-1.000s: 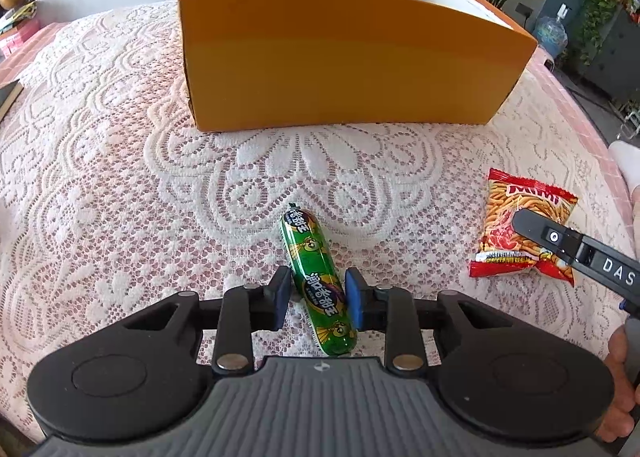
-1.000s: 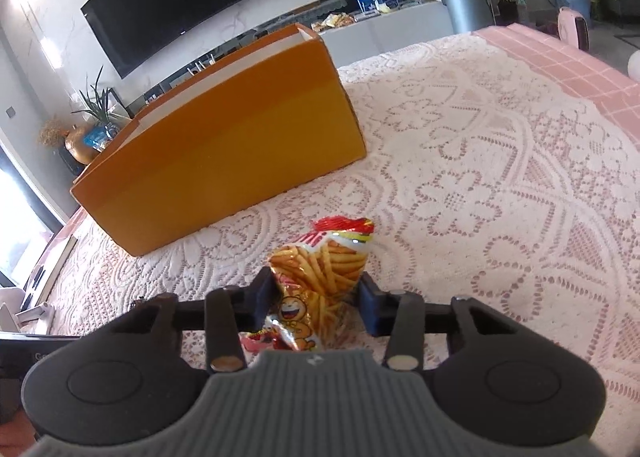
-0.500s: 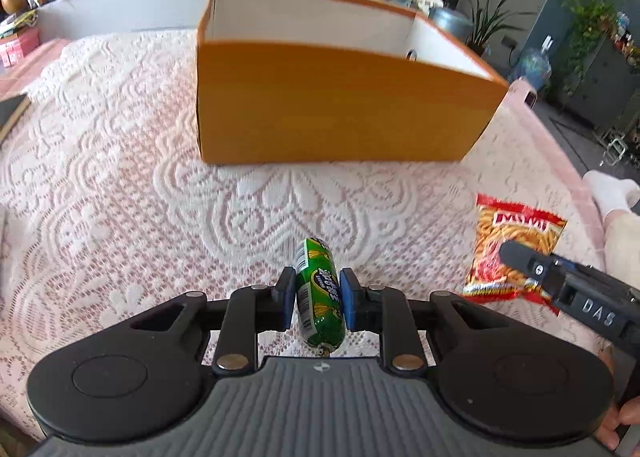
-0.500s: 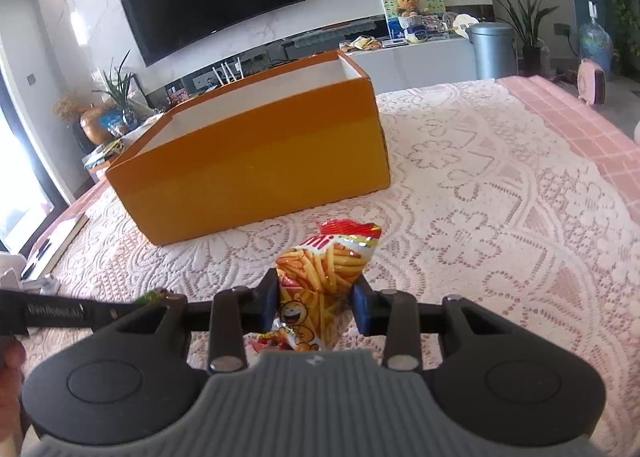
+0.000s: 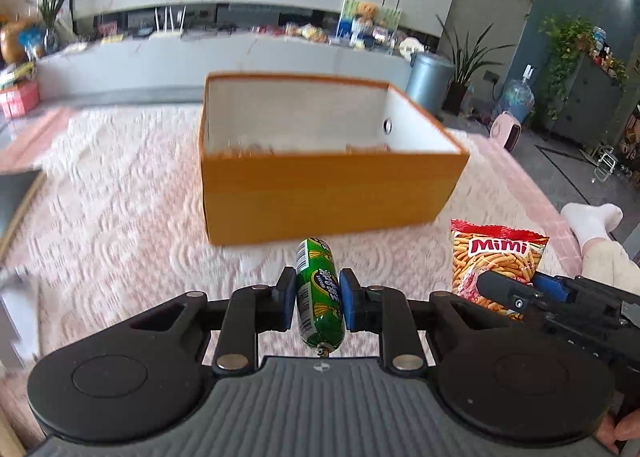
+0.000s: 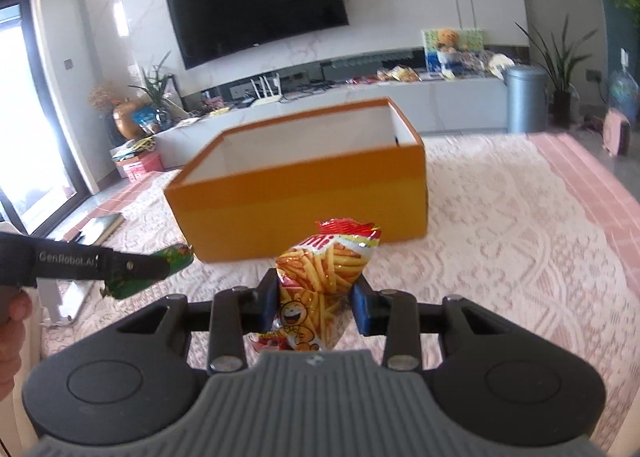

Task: Organize snacks
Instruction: 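Lift both held snacks and carry them over the orange box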

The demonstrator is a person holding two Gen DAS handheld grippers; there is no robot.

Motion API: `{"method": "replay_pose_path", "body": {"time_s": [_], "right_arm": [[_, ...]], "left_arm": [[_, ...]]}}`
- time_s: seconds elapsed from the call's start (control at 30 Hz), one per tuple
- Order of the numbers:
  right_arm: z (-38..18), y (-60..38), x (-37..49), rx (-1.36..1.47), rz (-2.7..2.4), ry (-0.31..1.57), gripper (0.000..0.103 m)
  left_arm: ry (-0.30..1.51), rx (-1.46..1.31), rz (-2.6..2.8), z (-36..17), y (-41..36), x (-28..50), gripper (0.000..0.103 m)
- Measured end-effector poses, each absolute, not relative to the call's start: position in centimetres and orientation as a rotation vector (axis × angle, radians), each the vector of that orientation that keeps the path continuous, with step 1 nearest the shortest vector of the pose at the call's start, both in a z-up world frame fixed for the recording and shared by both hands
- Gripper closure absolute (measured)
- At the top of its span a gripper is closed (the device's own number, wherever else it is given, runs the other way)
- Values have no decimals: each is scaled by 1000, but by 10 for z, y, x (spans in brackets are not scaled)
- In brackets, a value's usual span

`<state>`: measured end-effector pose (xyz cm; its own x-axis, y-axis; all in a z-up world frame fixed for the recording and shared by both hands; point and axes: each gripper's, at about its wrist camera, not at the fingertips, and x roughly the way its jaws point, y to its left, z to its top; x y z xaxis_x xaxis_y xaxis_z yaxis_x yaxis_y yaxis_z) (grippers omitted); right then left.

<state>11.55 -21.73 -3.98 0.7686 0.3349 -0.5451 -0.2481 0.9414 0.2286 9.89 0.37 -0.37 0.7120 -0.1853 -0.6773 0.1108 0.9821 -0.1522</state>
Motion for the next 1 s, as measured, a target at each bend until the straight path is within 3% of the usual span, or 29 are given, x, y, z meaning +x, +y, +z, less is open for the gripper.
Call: {"method": "replay_pose_path", "body": {"time_s": [0.53,1.0], "right_arm": [[40,-208,211,35,431,545,68],[-7,-172,361,-105,423,773,68]], "left_arm": [[669,51,-211,56,-22,180,78],[826,47,-251,8,-26,299,78]]}}
